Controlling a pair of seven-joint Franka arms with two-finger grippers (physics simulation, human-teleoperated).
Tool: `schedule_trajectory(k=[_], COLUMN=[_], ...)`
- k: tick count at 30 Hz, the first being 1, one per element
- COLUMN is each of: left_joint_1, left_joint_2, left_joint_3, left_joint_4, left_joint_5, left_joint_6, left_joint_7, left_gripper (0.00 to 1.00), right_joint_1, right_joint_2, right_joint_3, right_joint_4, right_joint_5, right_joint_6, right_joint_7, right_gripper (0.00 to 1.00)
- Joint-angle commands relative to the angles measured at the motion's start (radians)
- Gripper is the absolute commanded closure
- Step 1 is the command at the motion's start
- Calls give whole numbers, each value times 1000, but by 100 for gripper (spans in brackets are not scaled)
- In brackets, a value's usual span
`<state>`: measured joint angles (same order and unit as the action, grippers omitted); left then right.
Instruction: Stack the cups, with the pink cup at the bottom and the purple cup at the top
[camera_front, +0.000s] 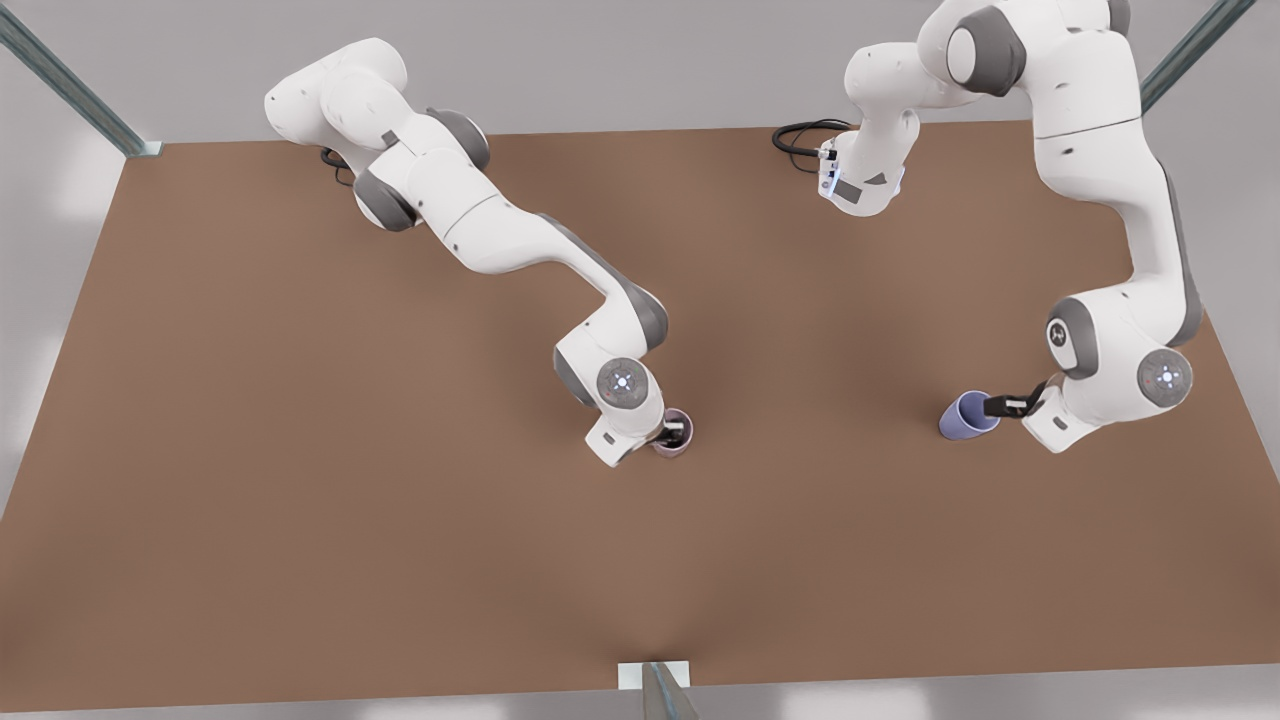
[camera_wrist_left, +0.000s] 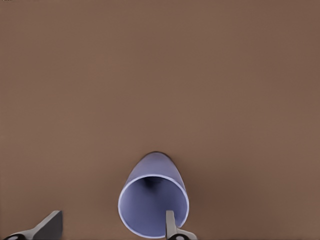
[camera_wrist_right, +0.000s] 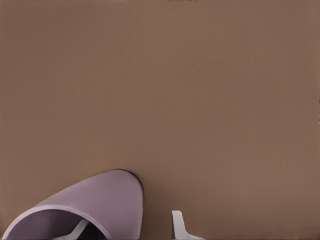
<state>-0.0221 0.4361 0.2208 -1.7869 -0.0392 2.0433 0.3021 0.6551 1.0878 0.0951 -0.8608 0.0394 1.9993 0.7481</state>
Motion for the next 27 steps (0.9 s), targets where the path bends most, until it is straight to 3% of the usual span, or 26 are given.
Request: schedule_trajectory(k=[1,5,7,8,9,11,12,13,14,16,18,21,25,27], left_joint_1=[2,4,4,4,5,4,4,5,5,5,5,5,4,4], left_joint_2=[18,56,78,85,96,104,105,108,115,119,124,128,128,118], left_joint_3=[0,0,0,0,0,0,0,0,0,0,0,0,0,0], left_joint_4=[0,0,0,0,0,0,0,0,0,0,0,0,1,8], left_joint_5=[1,-1,-1,-1,-1,-7,-16,-27,-28,-44,-48,-50,-67,-70], left_joint_6=[44,52,60,60,60,58,55,51,51,46,46,44,32,6], left_joint_7=[169,169,169,169,169,169,169,169,169,169,169,169,164,161], left_gripper=[0,0,0,0,0,0,8,18,20,40,48,61,76,79], right_joint_1=[0,-5,-12,-41,-55,-204,-294,-365,-431,-479,-551,-563,-571,-572], right_joint_2=[-5,-111,-250,-362,-457,-659,-787,-864,-904,-939,-878,-908,-921,-922], right_joint_3=[-2,-2,-23,-41,-101,-104,-95,-100,-100,-202,-225,-227,-242,-256], right_joint_4=[0,-112,-242,-323,-366,-552,-667,-682,-684,-684,-610,-606,-544,-546], right_joint_5=[2,-1,-1,13,17,11,8,2,1,-1,-10,-9,-9,-9], right_joint_6=[21,30,30,30,10,12,-8,-143,-201,-330,-333,-425,-381,-399], right_joint_7=[373,346,298,226,177,111,-30,-255,-399,-706,-915,-937,-852,-854], right_gripper=[34,18,12,0,0,0,0,0,0,0,0,0,0,0])
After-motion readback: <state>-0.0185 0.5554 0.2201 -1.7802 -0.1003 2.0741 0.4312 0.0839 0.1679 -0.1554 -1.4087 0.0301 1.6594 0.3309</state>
